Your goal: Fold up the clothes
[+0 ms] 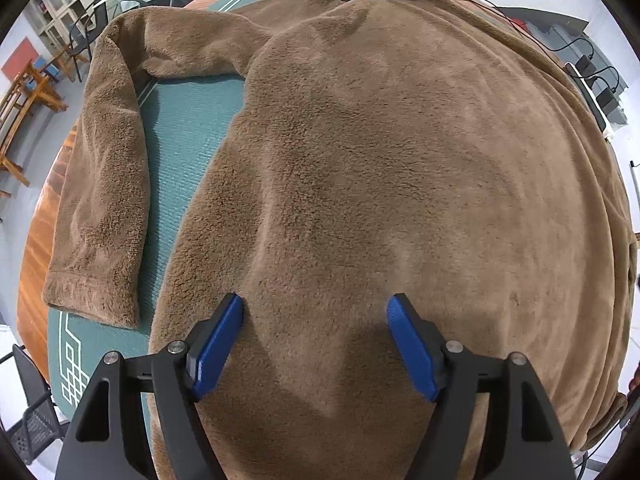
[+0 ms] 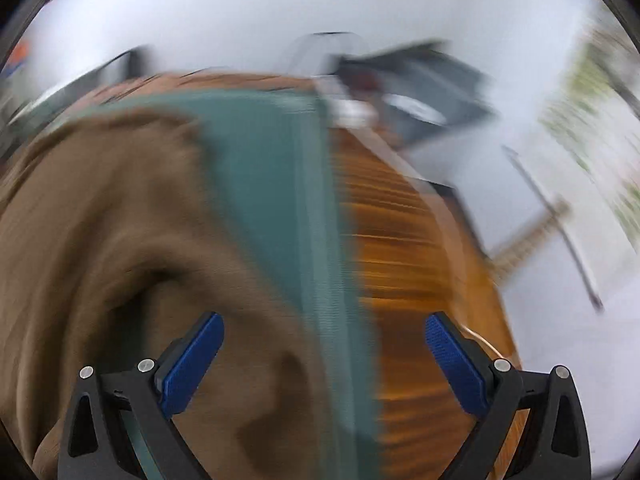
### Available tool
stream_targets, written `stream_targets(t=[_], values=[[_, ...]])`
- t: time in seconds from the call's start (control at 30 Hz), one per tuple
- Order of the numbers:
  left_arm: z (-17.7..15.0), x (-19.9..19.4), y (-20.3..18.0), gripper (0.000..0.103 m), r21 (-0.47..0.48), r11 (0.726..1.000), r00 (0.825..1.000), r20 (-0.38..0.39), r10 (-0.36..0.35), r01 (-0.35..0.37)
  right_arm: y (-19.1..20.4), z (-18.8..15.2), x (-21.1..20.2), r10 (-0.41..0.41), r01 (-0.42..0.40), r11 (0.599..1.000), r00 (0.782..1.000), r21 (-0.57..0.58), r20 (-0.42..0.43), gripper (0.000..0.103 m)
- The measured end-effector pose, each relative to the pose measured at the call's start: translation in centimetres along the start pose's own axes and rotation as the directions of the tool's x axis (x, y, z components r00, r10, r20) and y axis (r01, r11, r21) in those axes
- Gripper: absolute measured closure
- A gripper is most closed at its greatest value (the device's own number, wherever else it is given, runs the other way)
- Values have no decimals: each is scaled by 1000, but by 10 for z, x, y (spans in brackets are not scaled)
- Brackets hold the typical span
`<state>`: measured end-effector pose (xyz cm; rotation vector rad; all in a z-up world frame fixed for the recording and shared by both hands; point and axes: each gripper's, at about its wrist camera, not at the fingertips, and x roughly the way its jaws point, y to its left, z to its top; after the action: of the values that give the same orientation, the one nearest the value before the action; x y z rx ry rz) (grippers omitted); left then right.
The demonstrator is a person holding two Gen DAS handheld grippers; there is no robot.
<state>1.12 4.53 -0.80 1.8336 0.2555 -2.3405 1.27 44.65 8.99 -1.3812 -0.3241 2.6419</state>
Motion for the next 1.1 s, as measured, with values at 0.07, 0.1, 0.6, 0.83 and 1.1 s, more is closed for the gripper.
stream_targets(t=[0.07, 0.1, 0.6, 0.83, 1.1], values=[[-3, 0, 1, 25, -1, 1000, 1000, -1, -2, 2, 24, 2, 10, -15, 14, 997, 1000, -78, -7, 1], [-4, 0, 1, 25, -1, 1000, 1000, -1, -3, 3, 31, 4, 18, -28, 26, 994, 999, -106, -18, 1], [-17, 3, 9, 20, 21, 1000, 1000, -6, -11, 11, -38, 62, 61, -255, 265, 959, 962, 105, -96, 1], [-14, 5, 7, 20, 26, 999, 1000, -6, -22, 22, -14, 33, 11, -177, 177, 984, 984, 7, 0, 1], [-24, -1, 11, 20, 13, 999, 999, -2, -49, 49, 65, -69, -104, 233, -209, 943, 970, -258, 64, 1]])
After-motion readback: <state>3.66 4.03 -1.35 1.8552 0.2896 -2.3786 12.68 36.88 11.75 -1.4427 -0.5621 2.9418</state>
